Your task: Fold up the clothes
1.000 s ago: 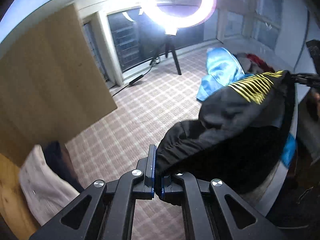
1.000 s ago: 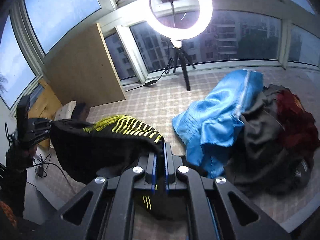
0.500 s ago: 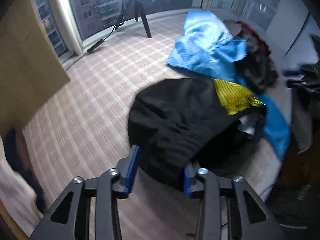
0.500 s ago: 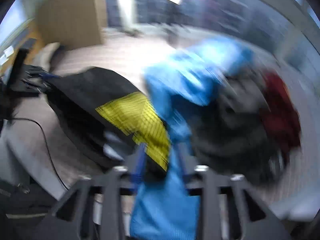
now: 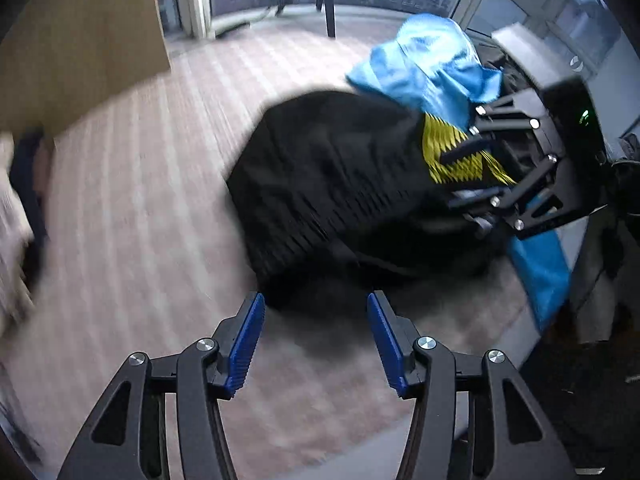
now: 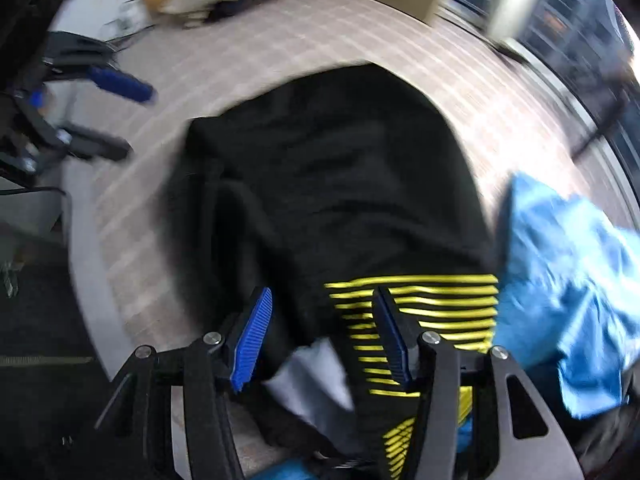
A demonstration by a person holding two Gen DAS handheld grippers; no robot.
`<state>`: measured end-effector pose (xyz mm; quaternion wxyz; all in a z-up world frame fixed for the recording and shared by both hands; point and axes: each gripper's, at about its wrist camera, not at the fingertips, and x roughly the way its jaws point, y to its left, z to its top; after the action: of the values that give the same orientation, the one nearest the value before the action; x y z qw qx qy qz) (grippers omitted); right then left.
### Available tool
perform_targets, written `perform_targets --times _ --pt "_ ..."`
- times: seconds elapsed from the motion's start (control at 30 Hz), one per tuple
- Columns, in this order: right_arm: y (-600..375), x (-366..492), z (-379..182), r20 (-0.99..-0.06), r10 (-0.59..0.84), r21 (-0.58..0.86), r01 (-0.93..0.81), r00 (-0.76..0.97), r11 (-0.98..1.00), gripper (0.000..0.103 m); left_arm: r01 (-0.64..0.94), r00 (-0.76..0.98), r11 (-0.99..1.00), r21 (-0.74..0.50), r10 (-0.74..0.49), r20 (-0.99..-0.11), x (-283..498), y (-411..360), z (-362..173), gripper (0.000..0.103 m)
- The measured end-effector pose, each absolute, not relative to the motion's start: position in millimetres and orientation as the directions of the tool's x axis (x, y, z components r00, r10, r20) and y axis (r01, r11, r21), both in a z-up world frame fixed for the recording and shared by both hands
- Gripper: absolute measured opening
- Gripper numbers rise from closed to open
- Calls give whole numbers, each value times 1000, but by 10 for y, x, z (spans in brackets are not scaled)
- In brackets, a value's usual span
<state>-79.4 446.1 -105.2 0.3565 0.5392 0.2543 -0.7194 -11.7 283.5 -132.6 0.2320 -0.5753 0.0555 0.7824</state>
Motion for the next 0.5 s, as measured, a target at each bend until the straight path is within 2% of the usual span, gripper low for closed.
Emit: perform_targets --times 0.07,0.1,0.13,0.27,0.3,0.4,0.5 --pt "4432 -835 -1172 -967 -194 -12 788 -166 -615 50 -416 -185 -881 -225 324 -928 -40 2968 -1492 51" --pt "4439 -889 -1234 -971 -177 -17 783 -162 -622 43 -413 -164 -878 -242 333 -929 -12 3051 -1581 51" --pt "4467 -949 -1267 -972 -178 -6 774 -153 -633 31 -410 -144 -875 -257 340 -929 6 3134 -1663 51" --pt "4604 -1109 -1257 -966 -224 60 733 -127 -677 21 -351 -122 -881 -317 378 -918 -112 3334 -1882 51" --pt "4636 -1124 -1230 -963 -235 70 726 -129 -685 11 -322 -125 -883 -340 396 -910 -162 3349 -1919 51" --pt "4702 -1100 -1114 -952 -261 70 717 -160 -694 9 -257 -150 -884 -390 435 -888 -265 3343 -1961 48" --pt "4773 -1078 -1042 -944 -301 122 703 -136 -701 10 -220 -178 -873 -435 474 -862 -329 3314 -1955 21"
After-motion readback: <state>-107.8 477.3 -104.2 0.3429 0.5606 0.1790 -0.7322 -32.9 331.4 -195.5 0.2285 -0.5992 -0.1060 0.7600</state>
